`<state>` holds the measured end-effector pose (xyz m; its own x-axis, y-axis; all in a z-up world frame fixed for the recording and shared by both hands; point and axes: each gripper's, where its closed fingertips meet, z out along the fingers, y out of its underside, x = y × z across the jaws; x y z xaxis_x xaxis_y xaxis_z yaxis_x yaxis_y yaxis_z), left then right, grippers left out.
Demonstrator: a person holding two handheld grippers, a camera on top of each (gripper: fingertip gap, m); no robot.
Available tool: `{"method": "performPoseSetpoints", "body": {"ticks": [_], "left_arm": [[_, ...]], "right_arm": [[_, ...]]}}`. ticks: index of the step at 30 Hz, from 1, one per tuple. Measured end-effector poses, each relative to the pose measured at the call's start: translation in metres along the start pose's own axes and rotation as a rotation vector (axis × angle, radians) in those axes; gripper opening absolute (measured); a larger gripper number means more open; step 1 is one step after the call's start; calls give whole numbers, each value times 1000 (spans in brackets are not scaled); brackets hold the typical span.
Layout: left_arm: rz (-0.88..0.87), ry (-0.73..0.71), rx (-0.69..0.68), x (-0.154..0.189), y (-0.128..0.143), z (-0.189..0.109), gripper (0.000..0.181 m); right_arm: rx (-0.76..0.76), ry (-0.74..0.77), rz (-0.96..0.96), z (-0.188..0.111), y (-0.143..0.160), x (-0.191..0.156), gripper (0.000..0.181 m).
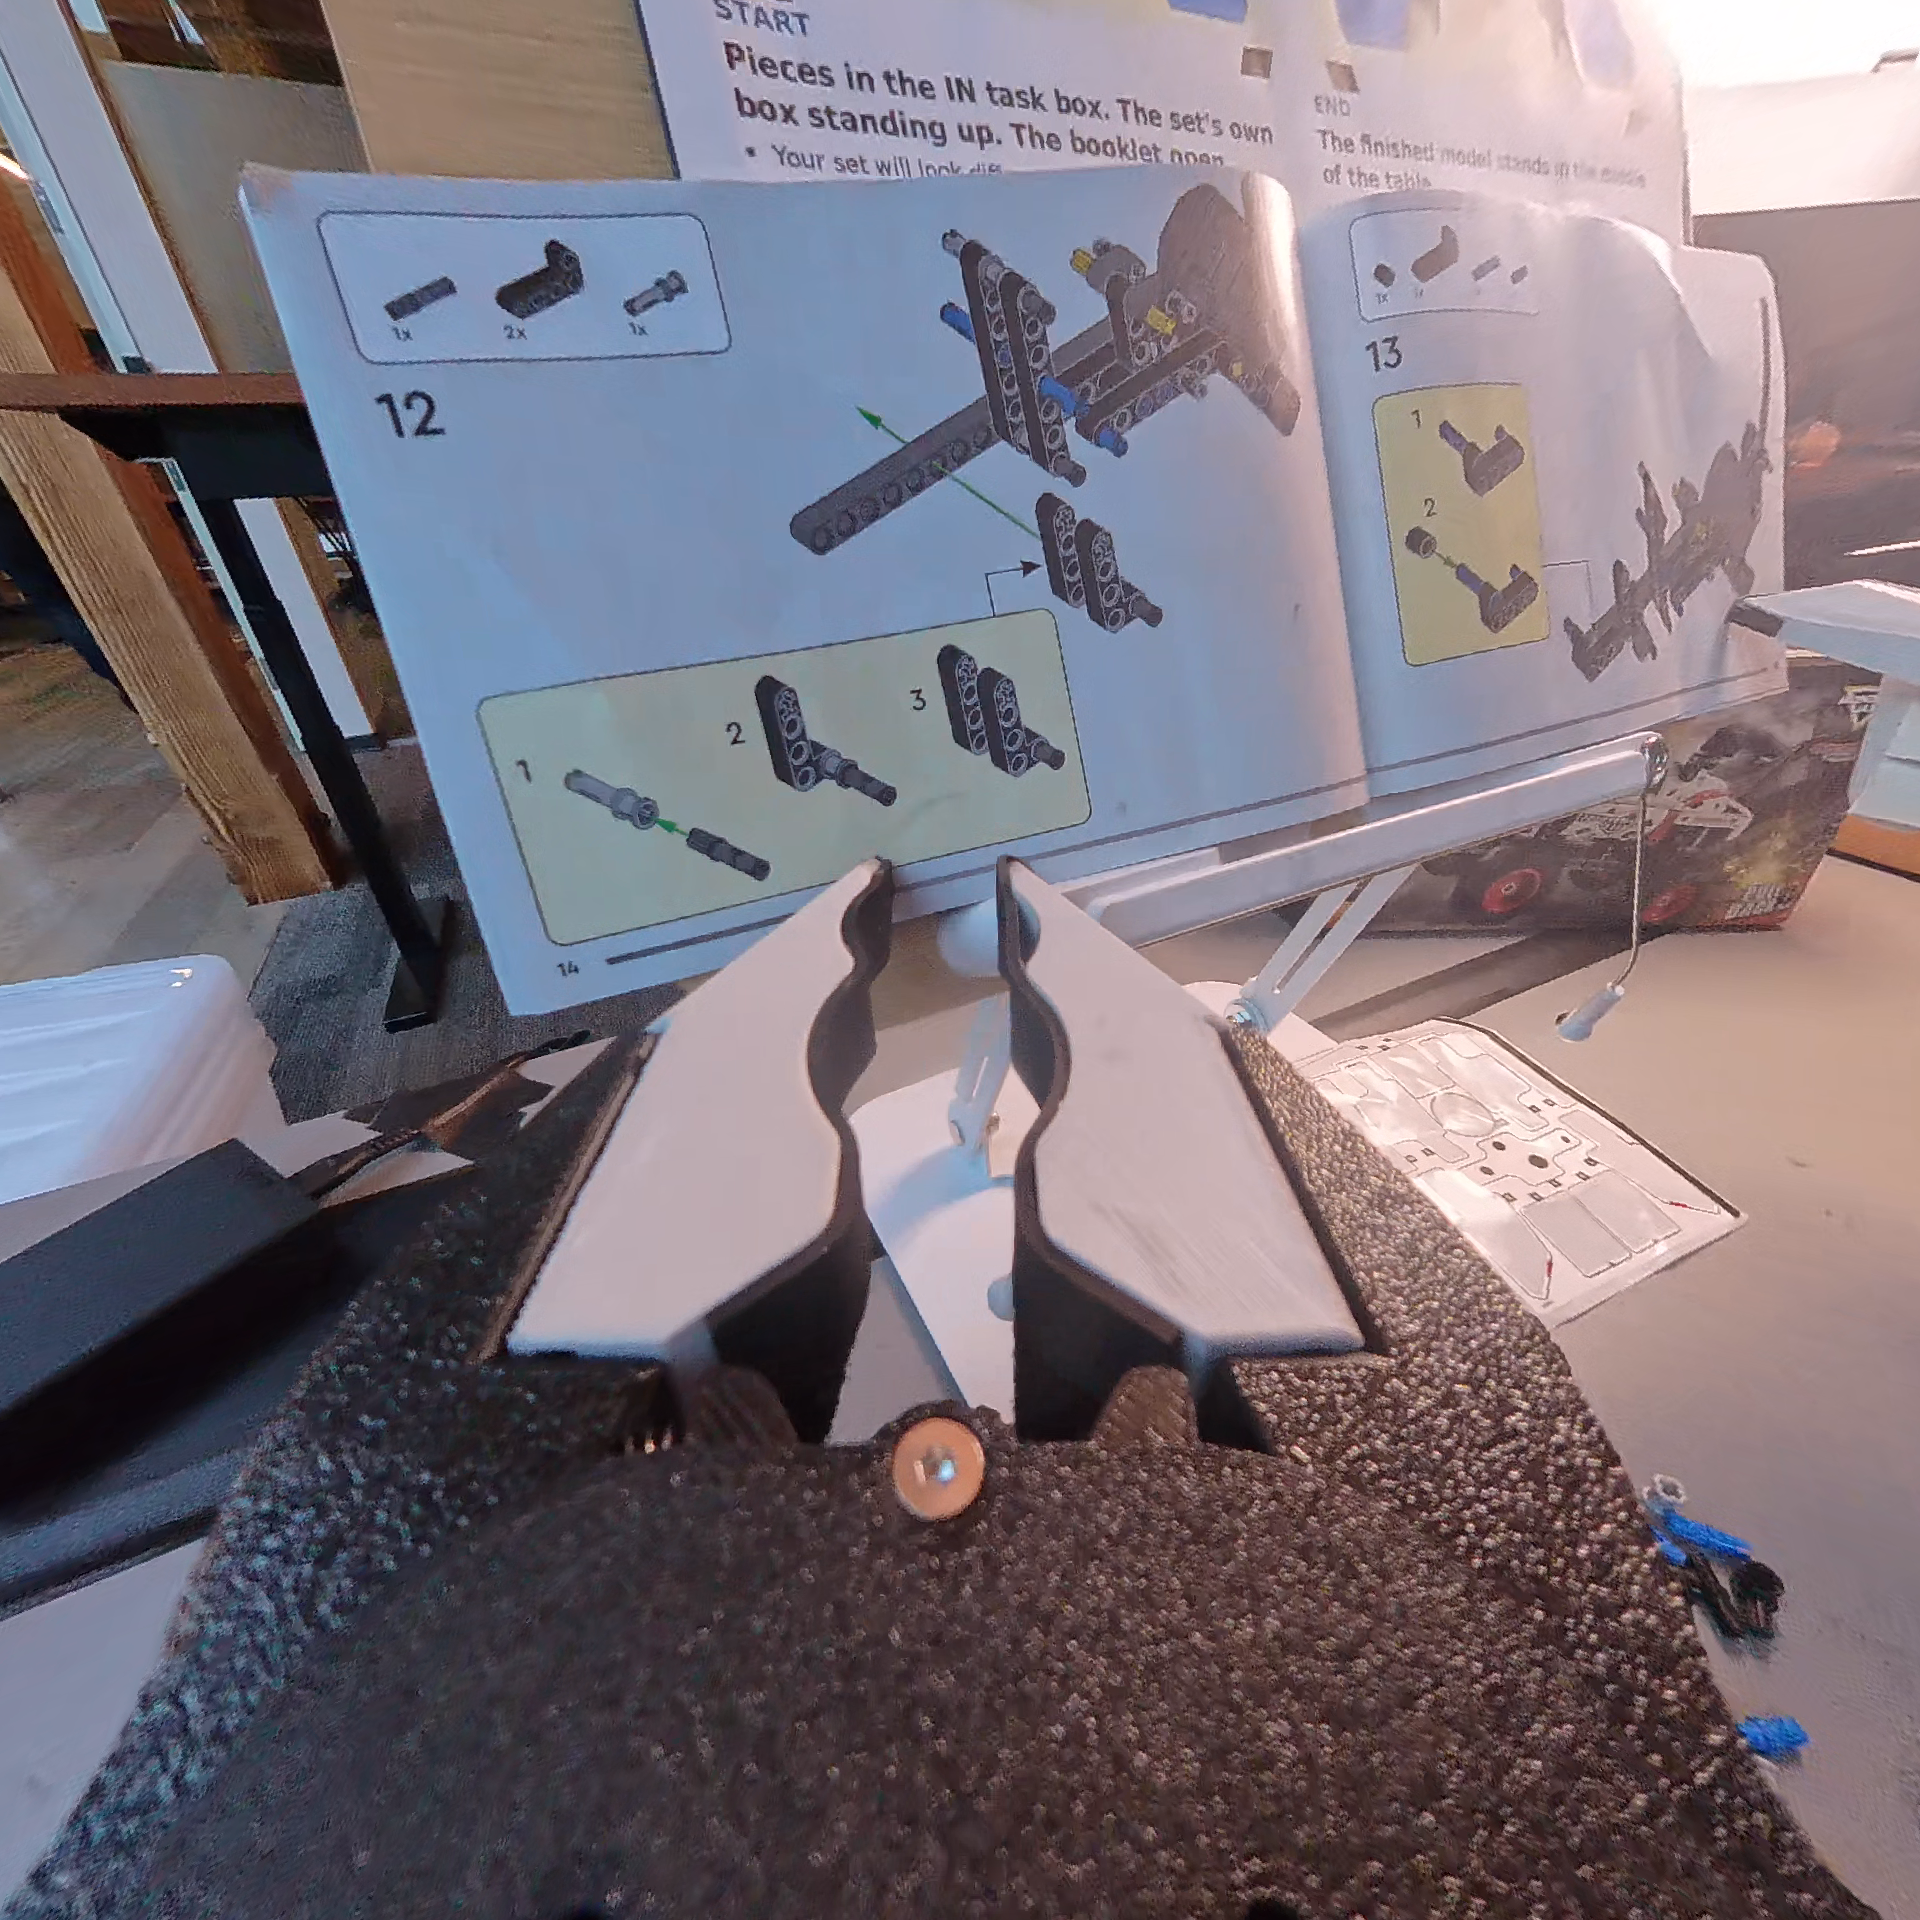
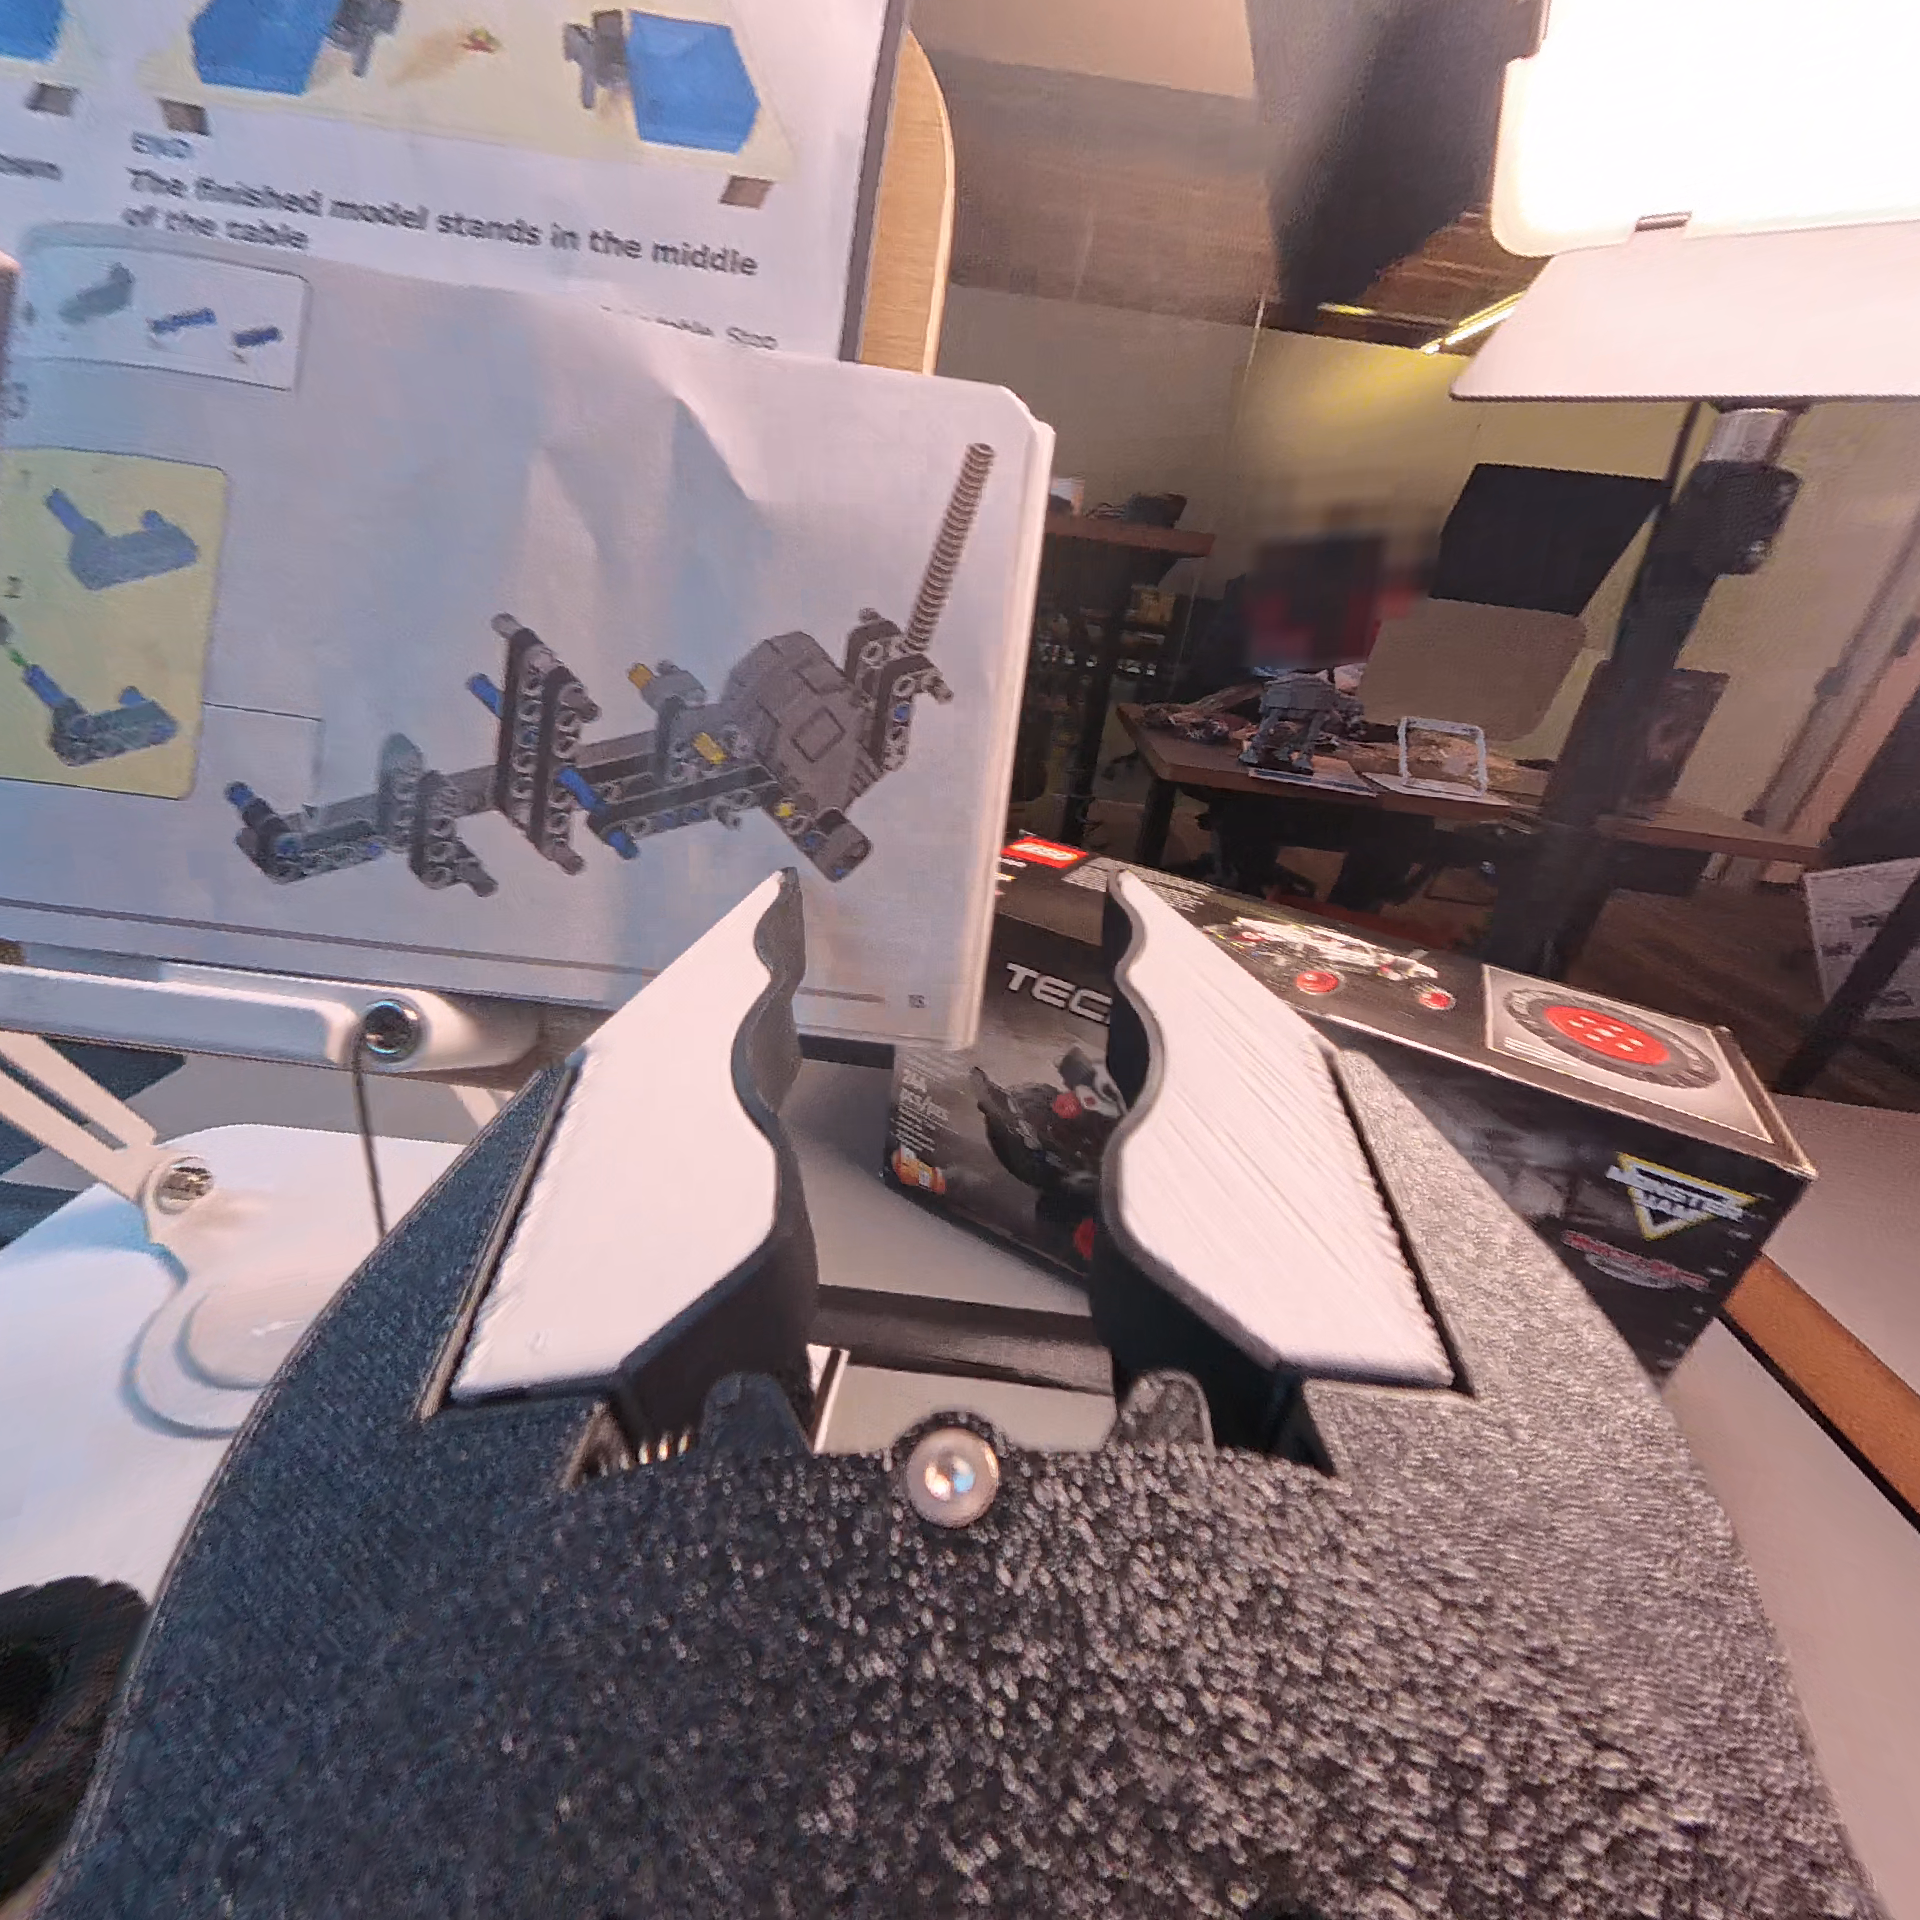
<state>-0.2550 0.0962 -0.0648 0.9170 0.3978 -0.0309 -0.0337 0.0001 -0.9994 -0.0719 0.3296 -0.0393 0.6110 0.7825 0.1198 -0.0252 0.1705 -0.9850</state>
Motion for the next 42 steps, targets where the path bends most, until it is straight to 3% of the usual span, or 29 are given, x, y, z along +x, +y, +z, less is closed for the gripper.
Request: {"method": "performPoseSetpoints", "body": {"ticks": [3,5,7,9,10,12,16,27,30,33,38,42], "left_arm": [[27,-23,-6,-6,1,-1,13],[35,-28,-4,-7,2,-1,12],[34,-31,1,-9,2,-1,10],[28,-34,8,-11,2,-1,8],[26,-36,10,-12,2,-1,7],[24,-43,10,-14,3,-1,7],[12,-46,13,-19,6,-2,6],[16,-51,13,-19,6,-2,6],[24,-43,8,-17,3,-4,14],[20,-30,42,-13,-11,-12,22],[33,-5,162,0,-60,-37,25],[20,153,195,42,-100,-67,27]], "right_arm": [[-23,71,32,-4,6,25,55],[51,65,21,-14,-11,26,45],[155,-40,-32,-23,-34,-1,23],[210,-236,-95,-30,-44,-48,0],[207,-319,-110,-32,-41,-70,0],[130,-345,-113,-23,-23,-86,0],[9,-248,-107,-5,10,-66,4],[26,-233,-73,-6,5,-57,19],[73,-269,-29,-15,-21,-59,19],[162,-341,7,-36,-65,-68,18],[301,-498,24,-89,-140,-98,17],[338,-613,-27,-133,-175,-125,17]]}}
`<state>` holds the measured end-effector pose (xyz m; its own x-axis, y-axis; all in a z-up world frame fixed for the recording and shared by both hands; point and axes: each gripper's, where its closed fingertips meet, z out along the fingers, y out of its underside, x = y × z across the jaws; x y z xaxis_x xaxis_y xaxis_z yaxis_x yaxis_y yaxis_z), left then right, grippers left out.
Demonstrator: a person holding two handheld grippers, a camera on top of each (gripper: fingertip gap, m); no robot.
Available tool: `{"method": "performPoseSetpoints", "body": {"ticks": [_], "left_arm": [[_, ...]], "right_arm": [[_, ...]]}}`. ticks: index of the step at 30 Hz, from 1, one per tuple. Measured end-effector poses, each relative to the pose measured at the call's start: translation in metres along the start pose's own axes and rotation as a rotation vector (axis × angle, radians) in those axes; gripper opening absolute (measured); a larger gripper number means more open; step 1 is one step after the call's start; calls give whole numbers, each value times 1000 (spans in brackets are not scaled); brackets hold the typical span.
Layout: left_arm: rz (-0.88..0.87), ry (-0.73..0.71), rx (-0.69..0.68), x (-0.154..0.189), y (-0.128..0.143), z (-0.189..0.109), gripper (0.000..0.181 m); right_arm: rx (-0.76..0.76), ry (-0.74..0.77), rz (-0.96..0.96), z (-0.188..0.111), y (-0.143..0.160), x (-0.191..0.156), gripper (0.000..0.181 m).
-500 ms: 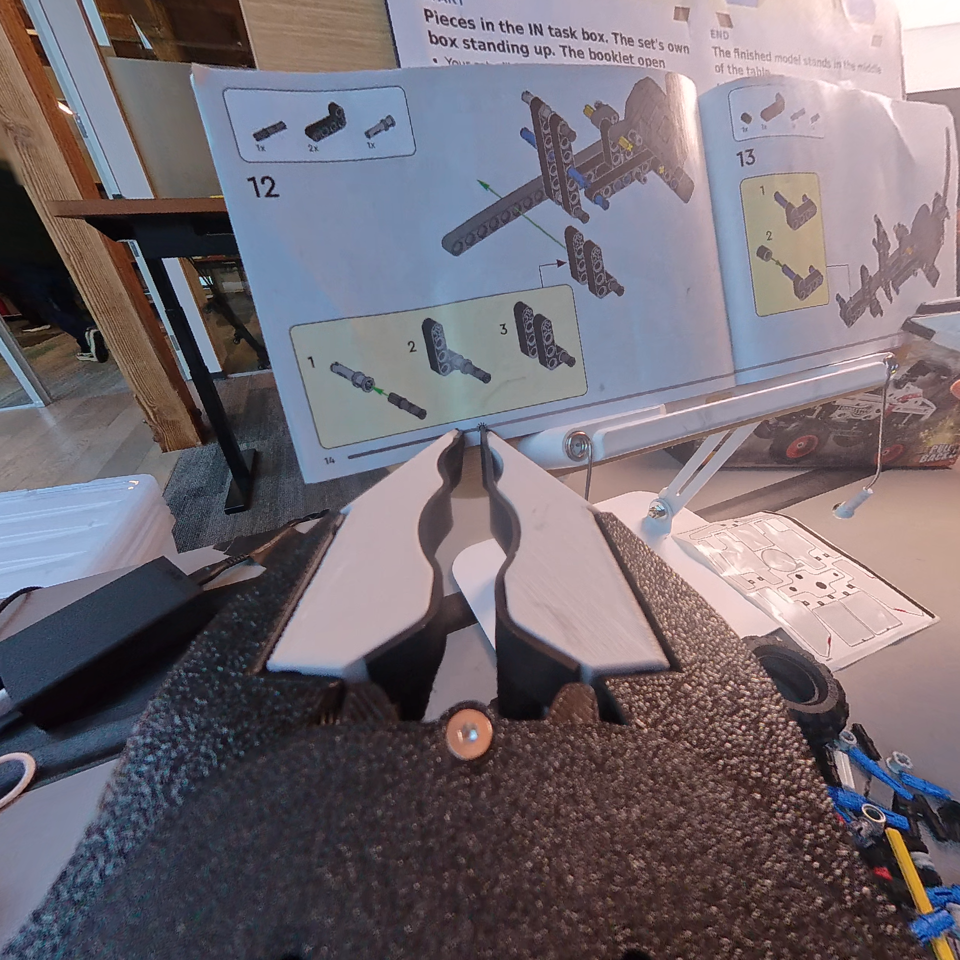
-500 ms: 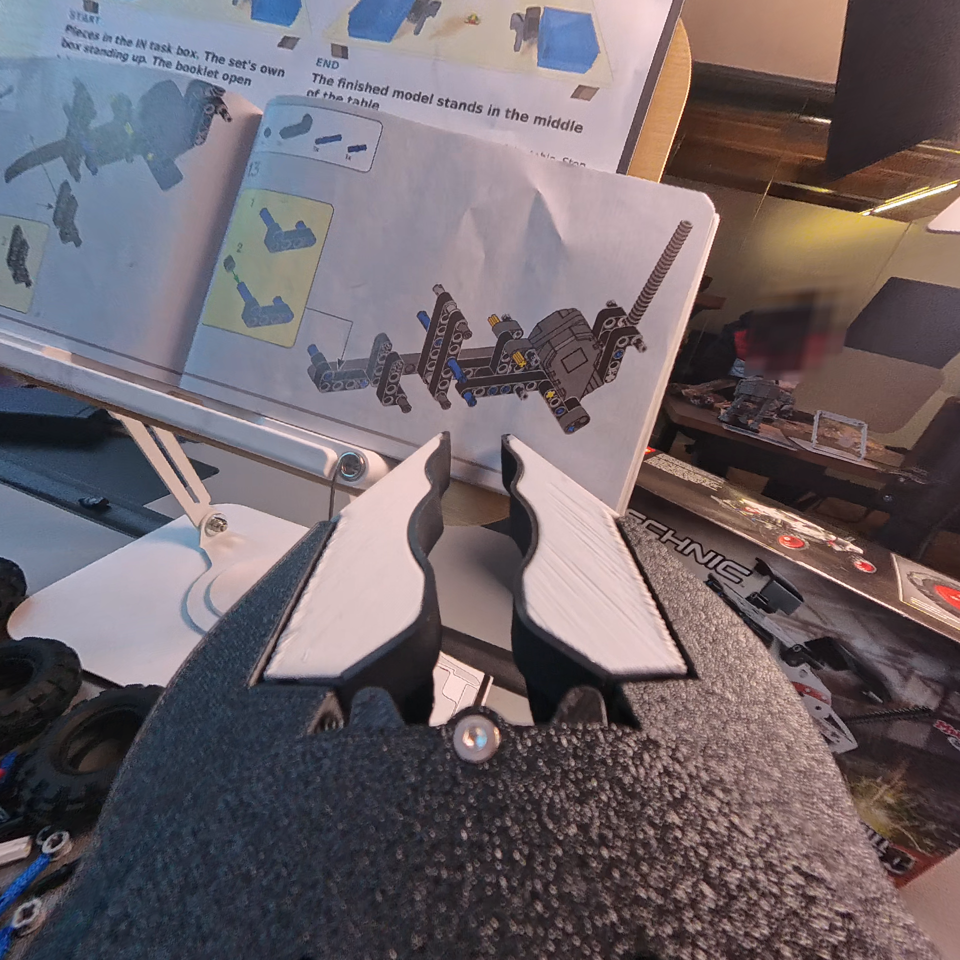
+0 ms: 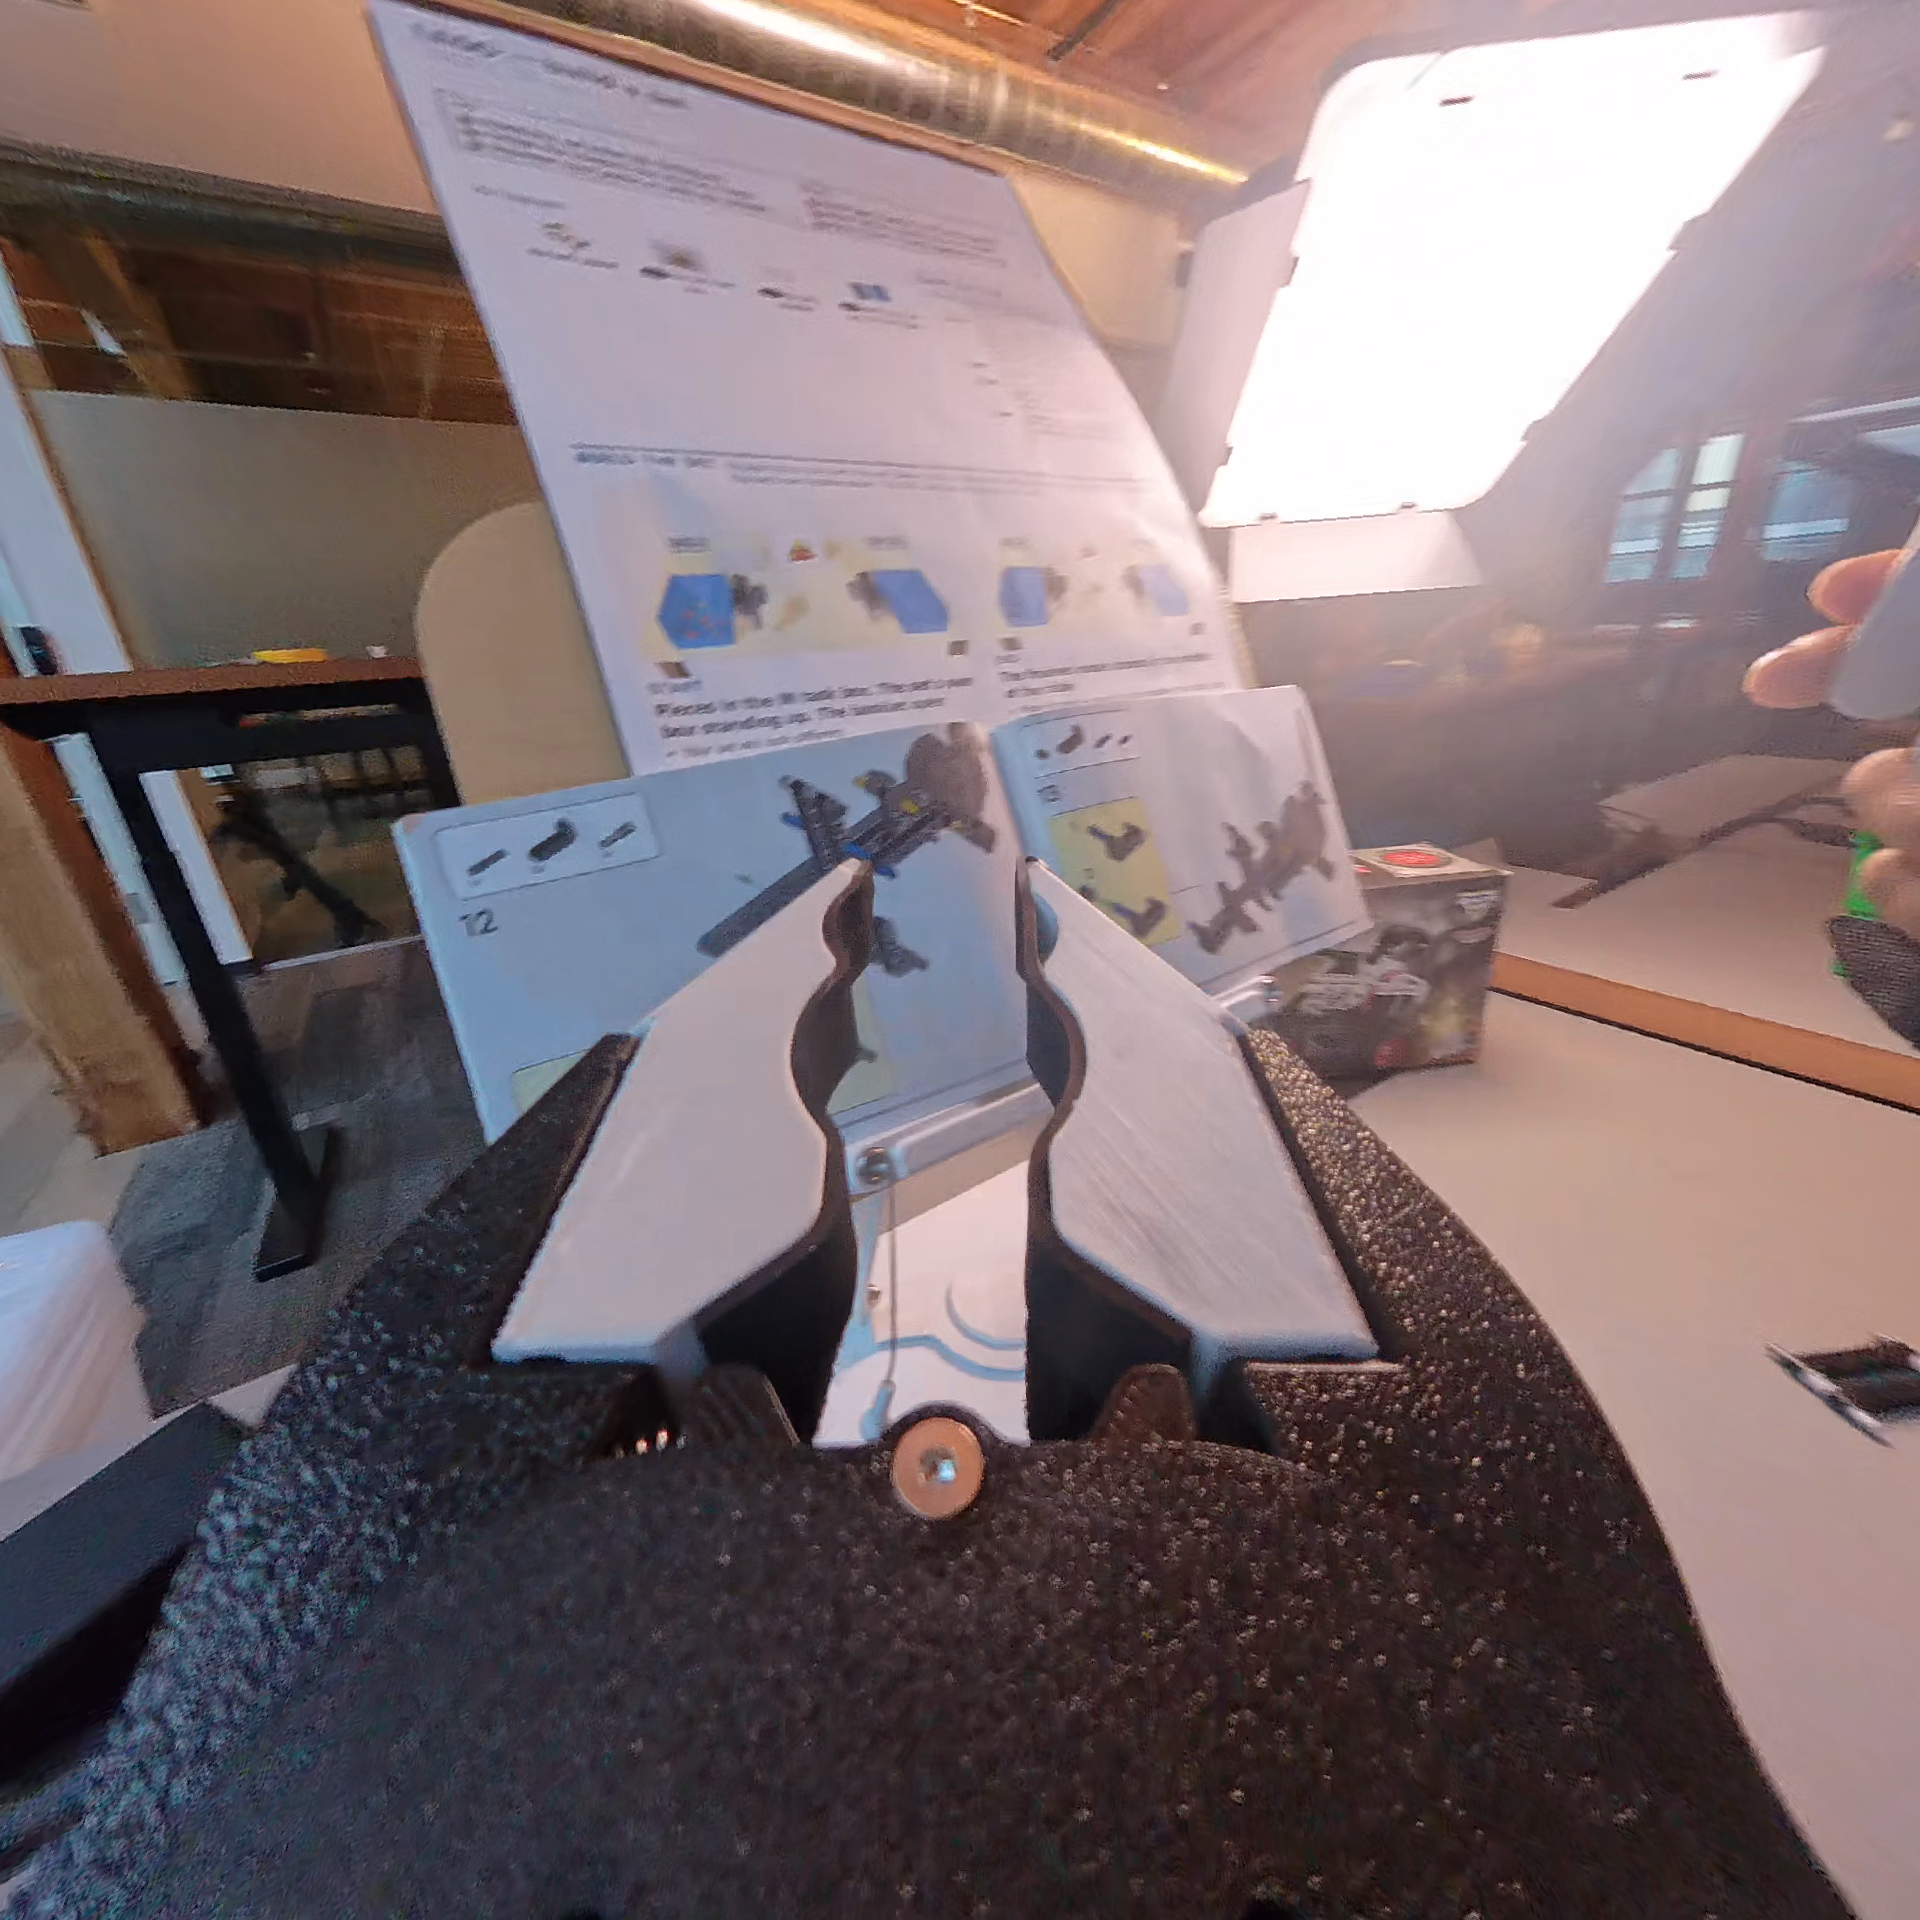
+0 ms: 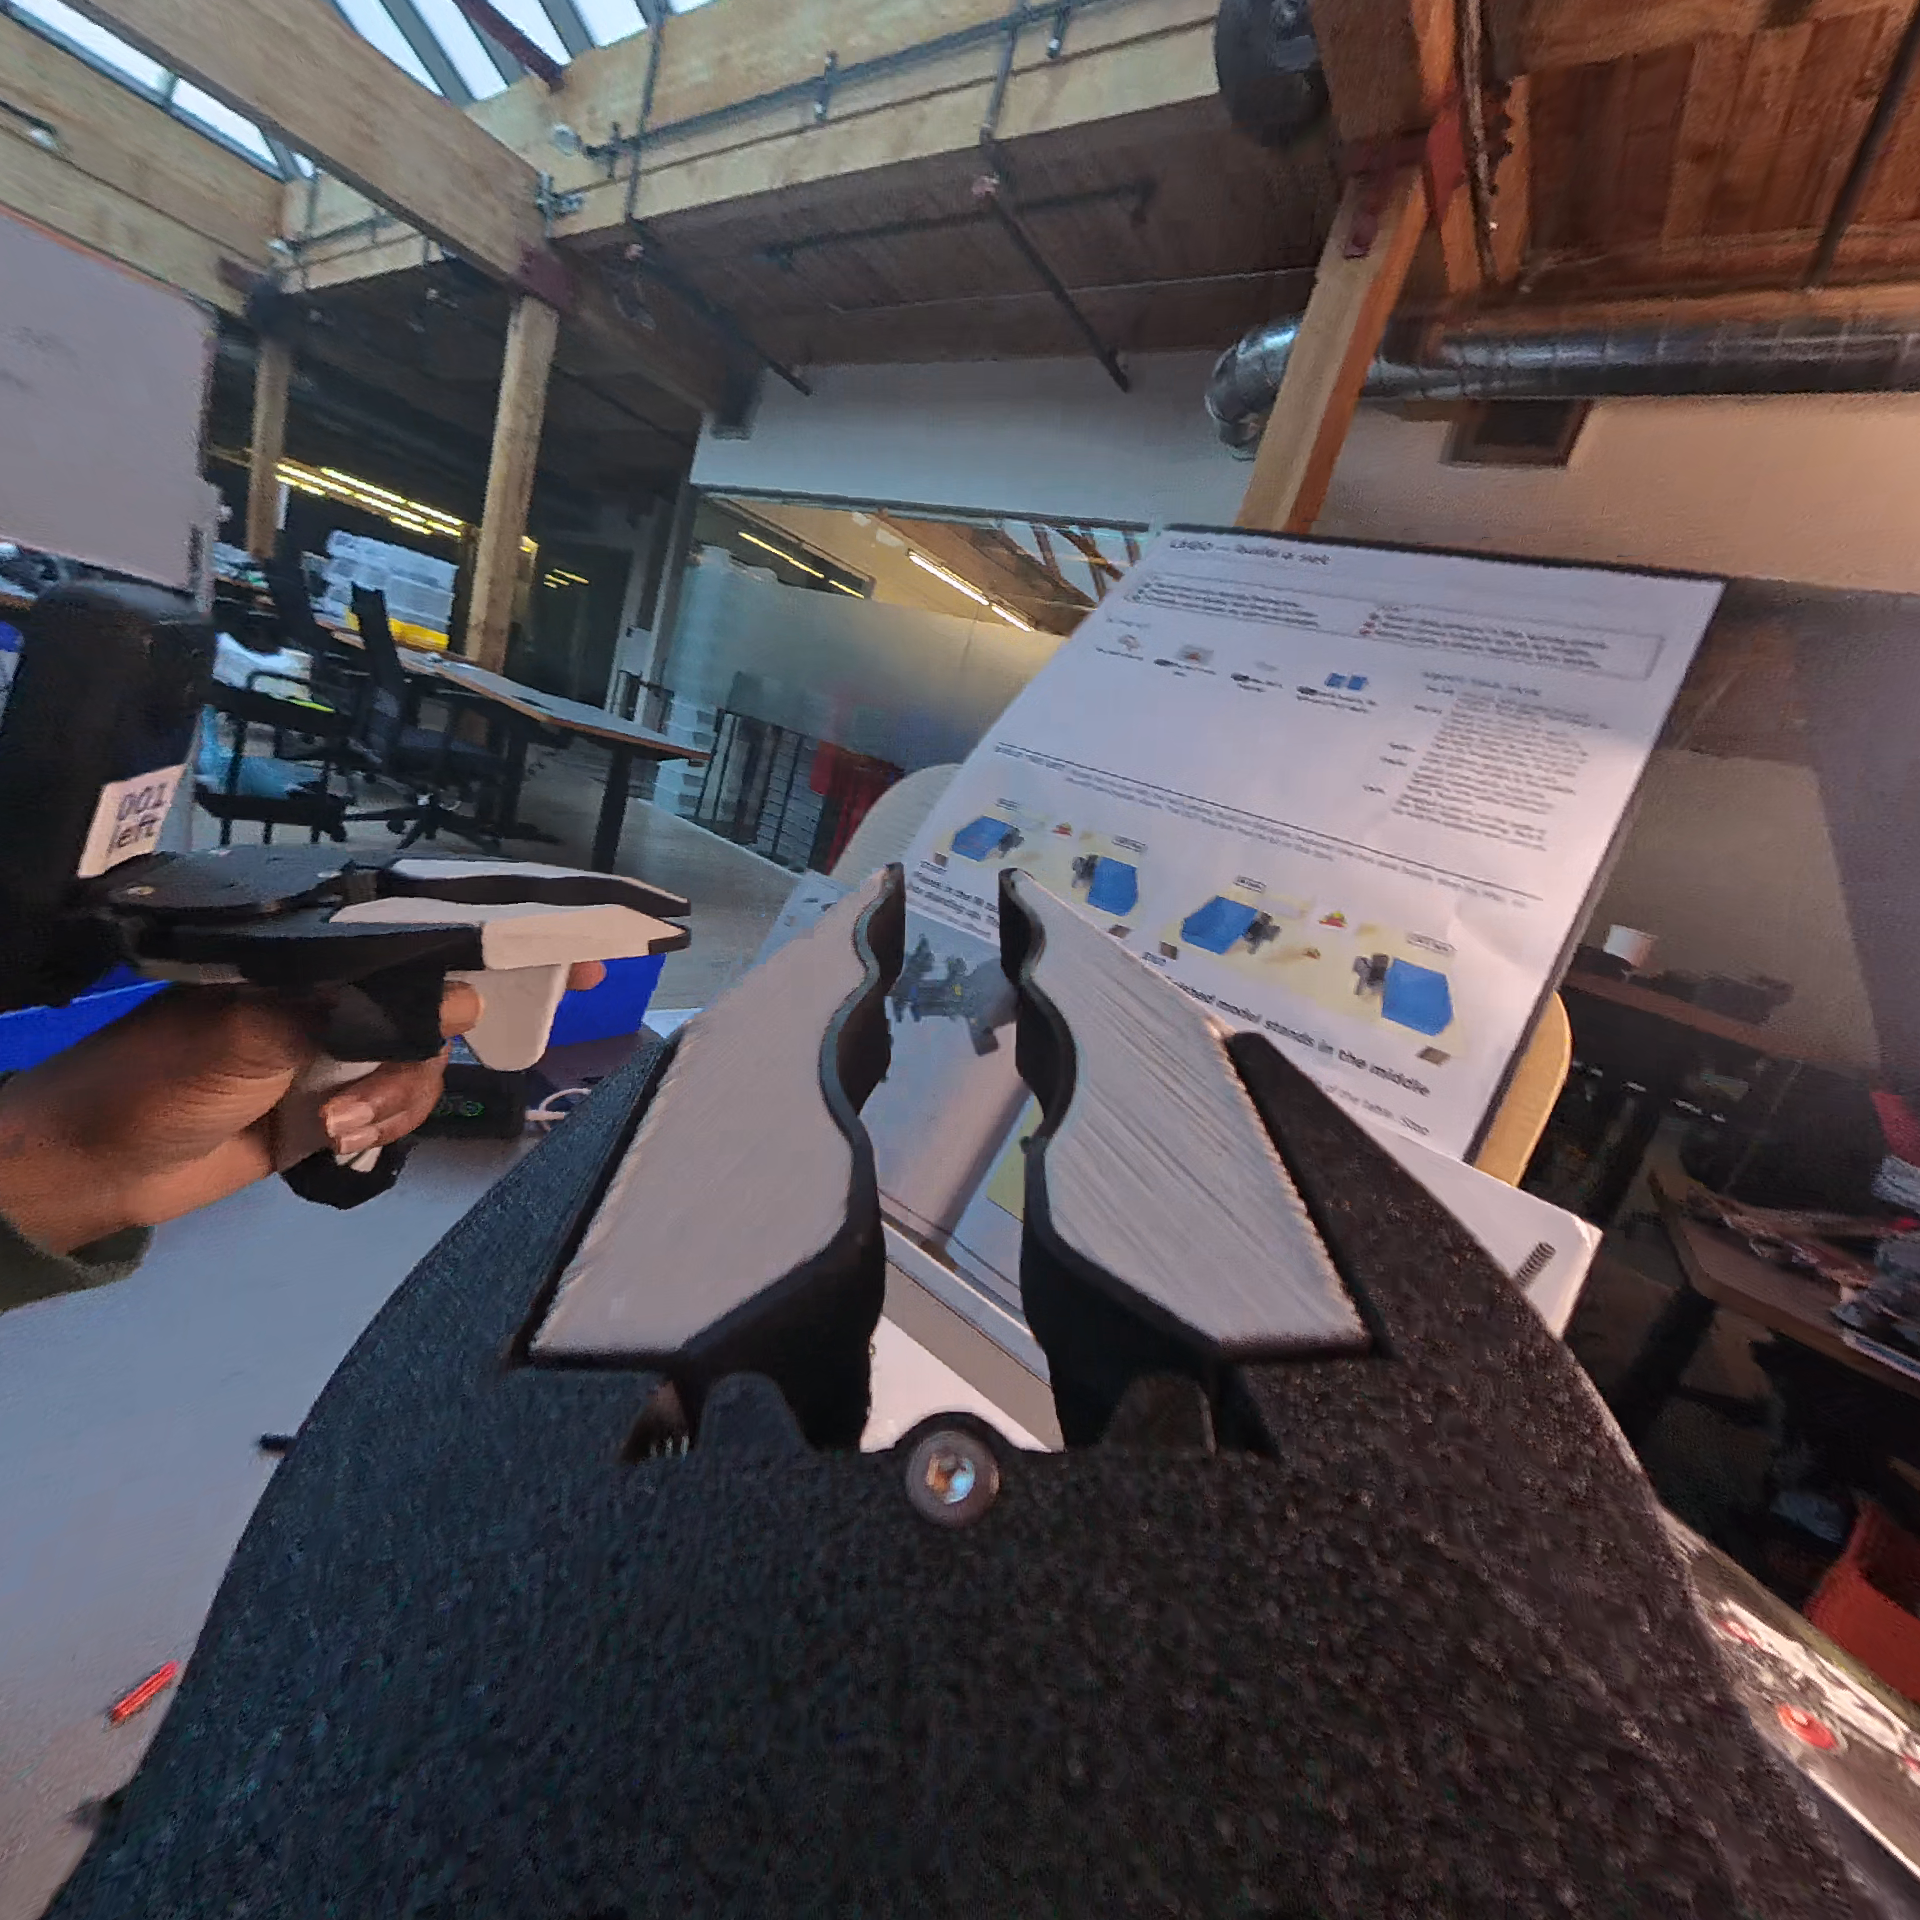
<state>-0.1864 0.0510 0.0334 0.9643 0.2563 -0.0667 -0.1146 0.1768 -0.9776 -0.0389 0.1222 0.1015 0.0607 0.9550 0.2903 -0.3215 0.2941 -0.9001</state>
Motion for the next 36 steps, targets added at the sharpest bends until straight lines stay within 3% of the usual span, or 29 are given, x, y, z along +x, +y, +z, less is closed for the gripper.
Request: {"method": "performPoseSetpoints", "body": {"ticks": [2,4,8,13,17,21,24,27,28,30,36], "left_arm": [[31,110,-46,30,-7,-11,27],[89,236,-126,62,2,-30,31],[144,442,-319,113,56,-97,32],[67,588,-494,157,127,-181,34],[36,769,-617,201,147,-227,52],[81,945,-735,228,163,-259,65],[209,981,-813,235,185,-270,63],[397,946,-824,232,203,-269,36],[411,935,-824,231,206,-267,26],[393,917,-820,230,207,-262,25],[302,829,-813,220,206,-240,17]], "right_arm": [[-18,-67,-19,-6,-8,-24,16],[-87,-157,-30,-17,-1,-52,19],[-266,-332,-80,-74,44,-117,20],[-471,-490,-131,-155,106,-187,23],[-622,-625,-120,-200,139,-244,35],[-723,-719,-139,-224,160,-282,46],[-772,-715,-138,-226,175,-289,44],[-814,-692,-183,-226,192,-289,32],[-821,-681,-208,-226,196,-287,26],[-812,-666,-233,-224,197,-285,13],[-791,-609,-187,-215,197,-270,0]]}}
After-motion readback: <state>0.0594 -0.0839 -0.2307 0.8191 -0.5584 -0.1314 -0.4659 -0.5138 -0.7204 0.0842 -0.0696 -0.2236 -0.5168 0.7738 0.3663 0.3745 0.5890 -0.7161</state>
